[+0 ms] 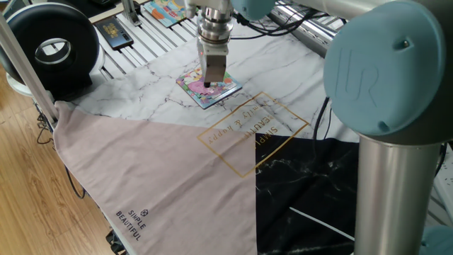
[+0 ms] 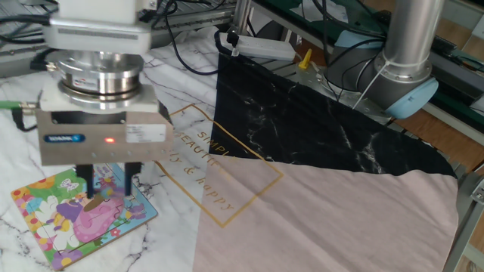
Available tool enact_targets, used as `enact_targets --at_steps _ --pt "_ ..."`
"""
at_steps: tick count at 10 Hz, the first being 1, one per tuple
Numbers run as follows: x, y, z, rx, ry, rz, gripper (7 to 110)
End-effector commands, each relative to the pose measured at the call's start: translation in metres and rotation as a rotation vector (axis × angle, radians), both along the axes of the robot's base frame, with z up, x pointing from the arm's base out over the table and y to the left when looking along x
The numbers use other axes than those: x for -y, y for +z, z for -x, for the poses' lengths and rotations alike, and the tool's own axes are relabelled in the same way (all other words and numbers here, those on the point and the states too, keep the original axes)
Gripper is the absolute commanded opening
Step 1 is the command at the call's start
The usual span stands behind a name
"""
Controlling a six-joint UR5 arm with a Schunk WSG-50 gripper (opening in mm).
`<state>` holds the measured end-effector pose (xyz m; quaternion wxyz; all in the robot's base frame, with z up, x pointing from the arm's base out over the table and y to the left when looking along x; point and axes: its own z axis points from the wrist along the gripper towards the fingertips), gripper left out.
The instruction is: Assemble one piece of a puzzle
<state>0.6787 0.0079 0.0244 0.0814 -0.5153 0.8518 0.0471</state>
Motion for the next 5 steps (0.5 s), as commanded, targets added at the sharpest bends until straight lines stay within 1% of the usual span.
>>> enact_targets --at_steps 1,2,4,5 --pt "-0.022 -0.005 0.005 0.014 0.104 -0.072 7" --pt "-0.022 -0.005 0.009 0.003 0.114 -0.067 7" --pt "-0.015 -0.008 0.012 -0.007 0.144 -0.037 7" --pt "-0.007 -0.01 0.015 -0.02 0.148 -0.004 7"
